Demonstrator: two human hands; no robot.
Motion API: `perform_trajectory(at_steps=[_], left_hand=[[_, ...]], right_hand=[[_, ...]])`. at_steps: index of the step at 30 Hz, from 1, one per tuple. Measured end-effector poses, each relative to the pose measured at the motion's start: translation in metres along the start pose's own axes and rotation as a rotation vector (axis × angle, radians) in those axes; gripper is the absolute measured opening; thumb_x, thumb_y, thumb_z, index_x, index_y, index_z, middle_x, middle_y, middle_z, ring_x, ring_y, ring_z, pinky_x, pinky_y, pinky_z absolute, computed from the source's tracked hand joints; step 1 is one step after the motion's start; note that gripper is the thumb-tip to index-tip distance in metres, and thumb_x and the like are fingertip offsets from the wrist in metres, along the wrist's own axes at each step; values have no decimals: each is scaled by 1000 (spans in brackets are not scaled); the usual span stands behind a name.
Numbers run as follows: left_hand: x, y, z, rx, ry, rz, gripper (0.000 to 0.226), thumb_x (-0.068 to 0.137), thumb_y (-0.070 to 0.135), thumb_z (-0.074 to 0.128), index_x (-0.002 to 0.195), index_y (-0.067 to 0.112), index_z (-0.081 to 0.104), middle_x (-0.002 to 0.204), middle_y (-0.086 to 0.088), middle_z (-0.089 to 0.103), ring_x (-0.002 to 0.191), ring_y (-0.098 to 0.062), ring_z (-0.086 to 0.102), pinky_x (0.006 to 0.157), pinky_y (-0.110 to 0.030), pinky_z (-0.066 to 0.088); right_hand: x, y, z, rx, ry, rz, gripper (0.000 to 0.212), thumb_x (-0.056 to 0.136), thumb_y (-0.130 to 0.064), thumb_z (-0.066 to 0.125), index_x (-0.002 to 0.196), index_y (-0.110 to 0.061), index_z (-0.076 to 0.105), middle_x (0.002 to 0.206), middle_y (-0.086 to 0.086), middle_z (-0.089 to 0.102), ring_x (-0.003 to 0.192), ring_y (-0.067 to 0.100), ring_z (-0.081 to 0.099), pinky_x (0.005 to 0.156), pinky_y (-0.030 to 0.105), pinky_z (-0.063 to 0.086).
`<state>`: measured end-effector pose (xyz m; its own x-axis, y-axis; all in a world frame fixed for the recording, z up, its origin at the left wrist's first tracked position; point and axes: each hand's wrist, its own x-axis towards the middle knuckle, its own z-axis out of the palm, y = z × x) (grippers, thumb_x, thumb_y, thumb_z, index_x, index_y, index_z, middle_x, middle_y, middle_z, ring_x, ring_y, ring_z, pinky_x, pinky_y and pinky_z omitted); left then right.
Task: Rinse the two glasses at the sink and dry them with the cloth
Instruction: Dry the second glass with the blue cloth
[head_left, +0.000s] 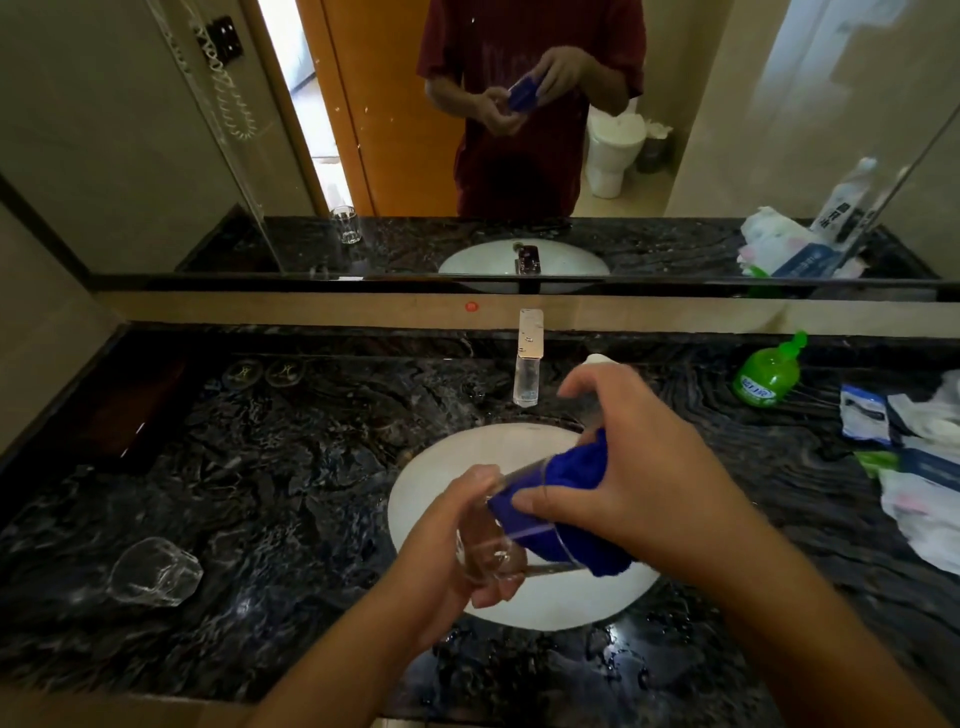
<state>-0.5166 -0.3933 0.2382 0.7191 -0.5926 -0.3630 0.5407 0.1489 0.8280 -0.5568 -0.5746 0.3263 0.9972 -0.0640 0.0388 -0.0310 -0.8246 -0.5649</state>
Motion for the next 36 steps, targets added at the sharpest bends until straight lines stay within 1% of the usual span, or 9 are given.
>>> perform_trajectory(at_steps=[4, 9, 13, 17, 20, 24, 27, 31, 36], left_hand=[[0, 1, 6, 58, 42, 87, 37, 87, 46, 57, 96, 10, 57, 71, -11, 54, 47, -19, 49, 38, -23, 34], [-1, 8, 6, -98, 80, 58, 40, 89, 47, 60, 95, 9, 69, 75, -12, 57, 44, -16, 48, 37, -20, 28], [-3, 13, 7, -179, 0, 47, 45, 94, 47, 49, 89, 8, 73, 68, -10, 52, 39, -15, 43, 35, -21, 25], [-6, 11, 9, -244, 5, 7, 47, 90, 47, 60, 105, 4, 70, 76, -11, 54, 41, -15, 46, 34, -19, 33], [-7, 12, 8, -51, 106, 52, 61, 91, 48, 58, 113, -9, 63, 63, -13, 56, 39, -19, 45, 33, -19, 30], [-10, 12, 9, 90, 187, 167, 55, 89, 49, 55, 101, -5, 60, 56, -9, 57, 37, -20, 46, 34, -21, 31], [-16, 14, 12, 124, 221, 244, 33, 92, 47, 57, 82, 16, 60, 62, -6, 58, 42, -19, 48, 37, -21, 32], [-19, 29, 4, -30, 144, 27, 45, 93, 54, 53, 87, 12, 69, 63, -8, 56, 44, -19, 49, 40, -21, 24], [-17, 28, -6, -130, -109, -160, 41, 92, 52, 60, 99, 14, 73, 76, -8, 57, 54, -19, 50, 43, -23, 21]], right_hand=[[-7, -2, 18, 29, -63, -10, 71, 70, -64, 80, 125, -45, 39, 107, -26, 47, 92, 2, 58, 79, 25, 53], [-17, 28, -14, 775, -219, -68, 72, 81, -20, 82, 141, -40, 49, 135, -10, 62, 122, 15, 65, 93, 38, 60], [-25, 31, -4, 539, -151, -223, 51, 90, -36, 76, 137, -41, 57, 152, -24, 46, 139, 5, 48, 103, 36, 52], [-28, 26, 15, 362, 89, -150, 55, 83, -64, 66, 134, -50, 54, 124, -30, 62, 107, -2, 65, 80, 26, 58], [-32, 19, 26, 104, 315, -83, 47, 74, -70, 69, 109, -43, 53, 96, -20, 60, 82, -1, 60, 62, 19, 49], [-31, 15, 34, 247, 258, -97, 33, 77, -58, 76, 84, -32, 57, 73, -13, 61, 68, 10, 59, 56, 18, 44], [-28, 19, 22, 555, 75, -60, 15, 83, -35, 82, 93, -31, 71, 85, -11, 72, 73, 11, 69, 58, 21, 51], [-32, 26, 15, 444, -3, -280, 42, 91, -24, 70, 129, -40, 67, 132, -26, 63, 120, 12, 59, 93, 18, 46], [-29, 37, 8, 423, -165, -328, 41, 95, -39, 67, 136, -42, 62, 135, -24, 63, 112, 14, 61, 96, 24, 46]])
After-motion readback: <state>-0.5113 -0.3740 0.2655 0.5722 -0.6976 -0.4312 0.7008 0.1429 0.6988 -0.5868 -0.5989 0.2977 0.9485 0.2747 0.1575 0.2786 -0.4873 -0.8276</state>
